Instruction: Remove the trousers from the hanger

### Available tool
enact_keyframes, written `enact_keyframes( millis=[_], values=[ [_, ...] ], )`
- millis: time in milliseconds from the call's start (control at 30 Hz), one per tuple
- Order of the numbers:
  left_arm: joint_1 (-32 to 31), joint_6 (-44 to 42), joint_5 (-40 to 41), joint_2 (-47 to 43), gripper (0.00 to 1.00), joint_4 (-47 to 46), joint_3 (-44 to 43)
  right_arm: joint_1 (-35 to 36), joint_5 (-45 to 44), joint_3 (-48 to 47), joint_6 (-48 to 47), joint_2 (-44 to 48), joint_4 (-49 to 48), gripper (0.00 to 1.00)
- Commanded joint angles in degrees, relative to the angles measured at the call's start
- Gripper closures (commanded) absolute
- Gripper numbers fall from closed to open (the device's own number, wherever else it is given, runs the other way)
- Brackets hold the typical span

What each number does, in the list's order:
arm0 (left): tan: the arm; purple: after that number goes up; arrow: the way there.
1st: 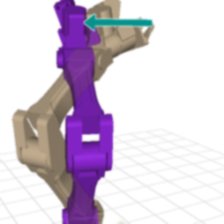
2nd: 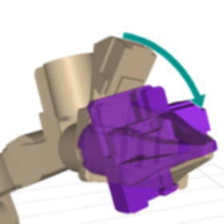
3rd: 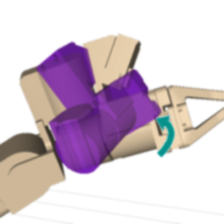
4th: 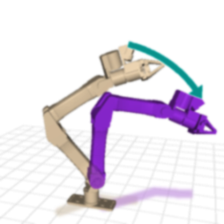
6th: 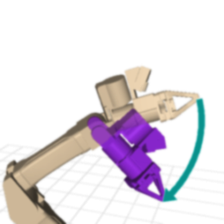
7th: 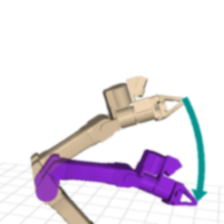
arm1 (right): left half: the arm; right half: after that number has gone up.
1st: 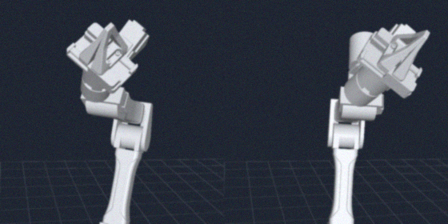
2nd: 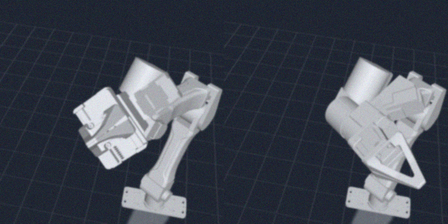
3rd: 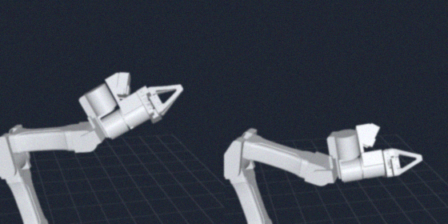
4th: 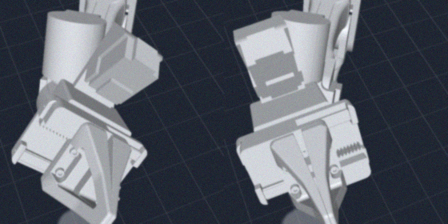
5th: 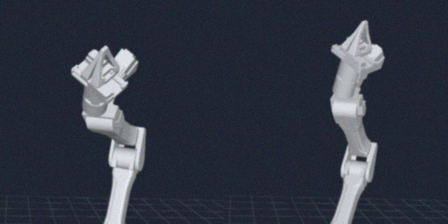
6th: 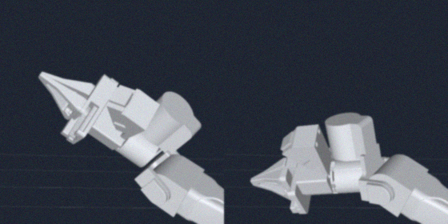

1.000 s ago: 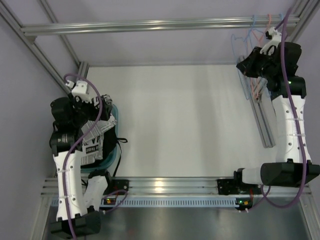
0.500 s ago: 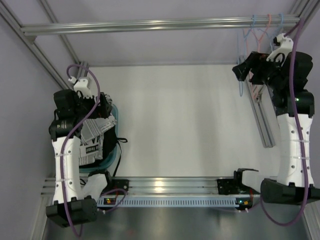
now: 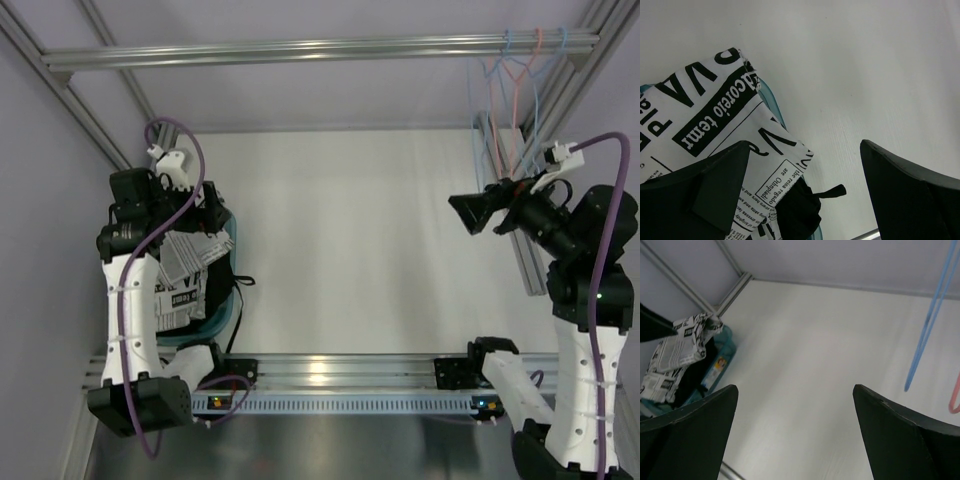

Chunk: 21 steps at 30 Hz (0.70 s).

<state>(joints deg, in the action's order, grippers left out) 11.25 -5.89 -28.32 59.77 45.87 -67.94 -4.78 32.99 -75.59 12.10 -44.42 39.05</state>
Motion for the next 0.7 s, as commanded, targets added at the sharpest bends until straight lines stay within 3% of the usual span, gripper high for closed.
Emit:
enact_keyframes(
  millis=[0, 167, 300, 433, 667],
  values=[
    [-0.3, -2.5, -3.1, 0.3, 0.02, 0.0, -2.2, -0.6, 11.5, 6.6, 1.6, 2.1, -2.2, 0.00],
    [-6.3, -2.5, 1.7, -1.1, 0.02, -0.2, -1.2, 1.0, 13.8, 13.0, 0.7, 4.6, -4.0, 0.01],
    [-17.5, -1.4, 9.4, -1.9, 0.02, -0.2, 0.7, 5.0, 11.4, 16.3, -1.7, 4.3, -3.6, 0.01],
    [-17.5, -1.3, 9.7, -2.5, 0.02, -0.2, 1.0, 11.1, 8.6, 18.9, -3.5, 4.8, -3.6, 0.01],
    [-17.5, -1.0, 11.3, -4.3, 0.02, -0.2, 0.3, 12.5, 8.0, 19.1, -5.6, 4.7, -3.1, 0.01]
  ],
)
